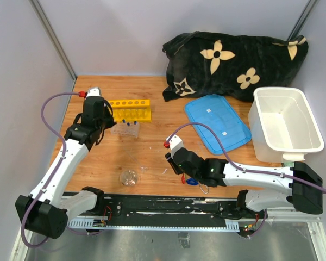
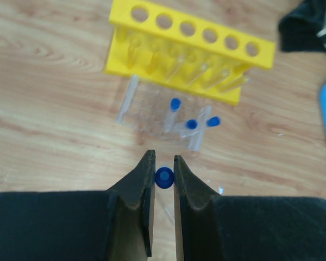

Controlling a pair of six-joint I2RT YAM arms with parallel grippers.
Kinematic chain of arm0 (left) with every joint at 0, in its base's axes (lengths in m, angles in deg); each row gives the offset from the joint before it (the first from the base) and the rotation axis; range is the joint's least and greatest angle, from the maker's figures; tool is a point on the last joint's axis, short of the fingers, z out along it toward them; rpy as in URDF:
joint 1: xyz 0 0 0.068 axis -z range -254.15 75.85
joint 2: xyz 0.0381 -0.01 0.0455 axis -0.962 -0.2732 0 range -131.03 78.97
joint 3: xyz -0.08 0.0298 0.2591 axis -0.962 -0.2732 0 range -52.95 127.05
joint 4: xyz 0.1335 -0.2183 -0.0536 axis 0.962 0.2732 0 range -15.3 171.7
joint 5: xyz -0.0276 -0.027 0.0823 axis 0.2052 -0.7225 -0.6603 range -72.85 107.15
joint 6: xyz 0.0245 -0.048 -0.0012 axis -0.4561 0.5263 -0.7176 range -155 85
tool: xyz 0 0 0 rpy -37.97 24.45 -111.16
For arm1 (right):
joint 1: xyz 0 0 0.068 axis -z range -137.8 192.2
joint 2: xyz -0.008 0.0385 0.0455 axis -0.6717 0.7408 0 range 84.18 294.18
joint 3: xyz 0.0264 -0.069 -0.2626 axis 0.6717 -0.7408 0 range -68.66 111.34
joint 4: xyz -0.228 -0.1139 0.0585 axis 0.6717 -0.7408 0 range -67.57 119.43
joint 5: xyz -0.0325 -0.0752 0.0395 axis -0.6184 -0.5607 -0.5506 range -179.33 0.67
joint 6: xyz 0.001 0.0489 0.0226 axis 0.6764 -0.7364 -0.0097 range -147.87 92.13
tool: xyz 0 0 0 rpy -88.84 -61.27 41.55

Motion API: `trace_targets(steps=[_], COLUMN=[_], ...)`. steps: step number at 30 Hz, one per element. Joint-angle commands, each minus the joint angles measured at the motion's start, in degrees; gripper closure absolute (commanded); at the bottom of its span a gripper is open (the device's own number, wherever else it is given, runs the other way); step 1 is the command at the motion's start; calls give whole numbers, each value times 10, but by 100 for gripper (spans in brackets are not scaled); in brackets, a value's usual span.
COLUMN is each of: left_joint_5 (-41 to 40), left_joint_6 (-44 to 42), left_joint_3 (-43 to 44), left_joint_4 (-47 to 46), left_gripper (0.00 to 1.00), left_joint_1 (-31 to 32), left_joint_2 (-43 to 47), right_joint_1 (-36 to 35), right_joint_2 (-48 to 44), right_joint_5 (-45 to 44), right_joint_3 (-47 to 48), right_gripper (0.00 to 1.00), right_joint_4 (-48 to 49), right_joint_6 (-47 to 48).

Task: Organize the chemistry lab equipment
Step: Insert the test tube into the slot of the test tube rack.

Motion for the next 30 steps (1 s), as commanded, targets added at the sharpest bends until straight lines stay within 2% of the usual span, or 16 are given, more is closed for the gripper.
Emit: trace_targets(steps=[1,13,20,30], left_joint_5=[-11,-53,-53,-55], left_joint_6=[-7,10,4,8], left_joint_3=[-36,-117,-117,-96], left_joint_4=[-25,-137,-190,-230], left_gripper=[100,100,100,100], left_joint_1=[-18,-20,-21,-27], left_joint_2=[1,8,-56,-127], right_joint_1=[-9,-7,7,63], right_joint_2=[1,20,32,0], right_joint_5=[-8,-14,3,41], right_joint_3=[-5,-3,7,-12], right_gripper=[70,70,71,71], right_joint_4=[4,10,19,26], right_joint_6=[1,5,8,4])
